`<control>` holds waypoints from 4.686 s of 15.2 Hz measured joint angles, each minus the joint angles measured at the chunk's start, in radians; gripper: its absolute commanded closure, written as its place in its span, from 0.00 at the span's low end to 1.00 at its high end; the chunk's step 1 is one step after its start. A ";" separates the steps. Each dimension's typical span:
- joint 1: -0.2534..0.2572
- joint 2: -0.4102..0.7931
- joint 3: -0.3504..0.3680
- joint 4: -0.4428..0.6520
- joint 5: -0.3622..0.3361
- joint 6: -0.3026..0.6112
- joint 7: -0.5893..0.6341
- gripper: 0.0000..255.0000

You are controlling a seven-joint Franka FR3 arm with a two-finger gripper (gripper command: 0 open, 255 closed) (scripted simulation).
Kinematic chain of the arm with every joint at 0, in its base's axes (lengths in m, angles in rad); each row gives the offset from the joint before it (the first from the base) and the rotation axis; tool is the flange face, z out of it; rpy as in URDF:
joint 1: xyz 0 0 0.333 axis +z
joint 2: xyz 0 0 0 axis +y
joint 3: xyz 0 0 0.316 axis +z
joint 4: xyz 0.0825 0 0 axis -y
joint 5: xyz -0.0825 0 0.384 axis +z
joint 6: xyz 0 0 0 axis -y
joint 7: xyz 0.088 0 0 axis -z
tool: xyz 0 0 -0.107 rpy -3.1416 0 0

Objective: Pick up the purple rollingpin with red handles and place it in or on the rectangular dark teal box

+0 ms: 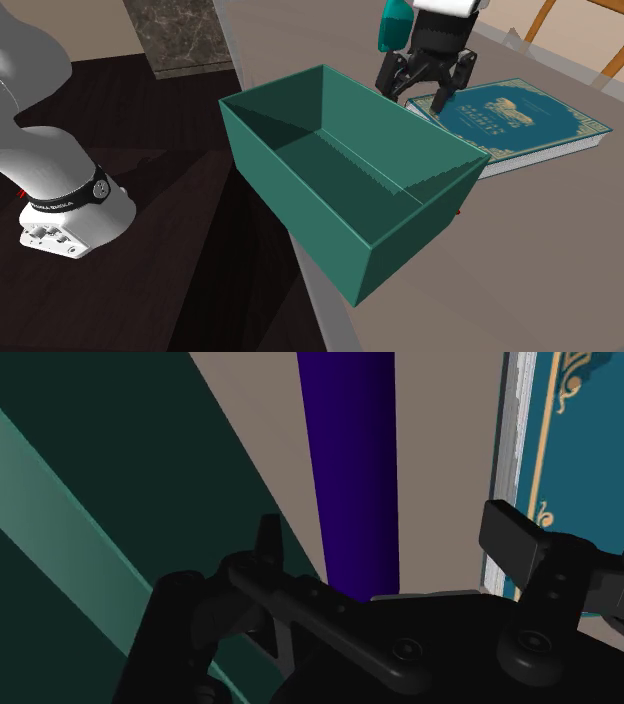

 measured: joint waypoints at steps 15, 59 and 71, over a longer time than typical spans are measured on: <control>0.000 0.039 -0.005 -0.083 -0.018 0.117 0.016 1.00; 0.018 -0.020 0.014 0.267 0.019 -0.301 -0.024 1.00; -0.056 -0.159 0.006 0.190 0.068 -0.350 -0.101 1.00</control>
